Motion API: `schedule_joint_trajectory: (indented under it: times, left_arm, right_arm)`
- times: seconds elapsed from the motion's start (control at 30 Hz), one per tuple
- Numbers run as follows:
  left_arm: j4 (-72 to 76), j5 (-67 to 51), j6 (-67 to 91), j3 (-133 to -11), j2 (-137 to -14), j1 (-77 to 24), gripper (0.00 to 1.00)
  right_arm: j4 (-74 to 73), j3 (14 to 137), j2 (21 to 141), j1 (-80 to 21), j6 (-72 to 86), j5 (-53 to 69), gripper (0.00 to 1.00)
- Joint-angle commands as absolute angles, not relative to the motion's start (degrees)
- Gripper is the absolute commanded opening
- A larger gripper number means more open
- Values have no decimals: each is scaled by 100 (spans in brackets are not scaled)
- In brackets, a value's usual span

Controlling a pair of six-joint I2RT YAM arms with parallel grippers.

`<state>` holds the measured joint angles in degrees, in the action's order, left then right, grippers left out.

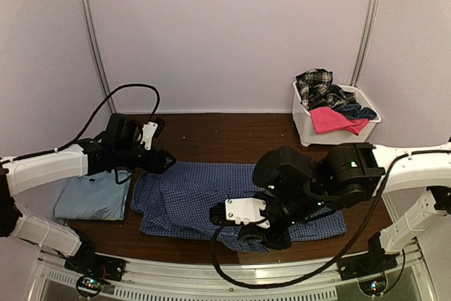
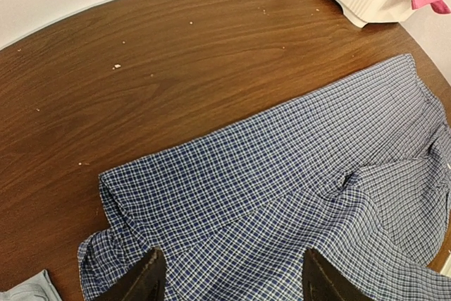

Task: Fold and stack the mixed laundry pile
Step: Adjust the rectangle-folded shirt at the center of the board.

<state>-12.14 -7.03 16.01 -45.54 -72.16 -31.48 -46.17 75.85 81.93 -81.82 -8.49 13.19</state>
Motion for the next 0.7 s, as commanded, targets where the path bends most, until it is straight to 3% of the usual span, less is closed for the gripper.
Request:
schedule_joint_trajectory:
  times: [0.0,0.53,0.67]
  left_arm:
    - [-1178,-707,1523,-4729,-7269,-3103,67]
    - [-1506,-788,1494,-5040,-7716,-2919,68]
    - [-1582,-907,1572,-5066,-7795,-2784,68]
  right_arm:
    - [-5000,7797,7868,-8244,-733,993,0]
    - [-5567,9166,8448,-8214,-1444,970,0]
    - [-5287,9050,8478,-7599,-1212,1255,0]
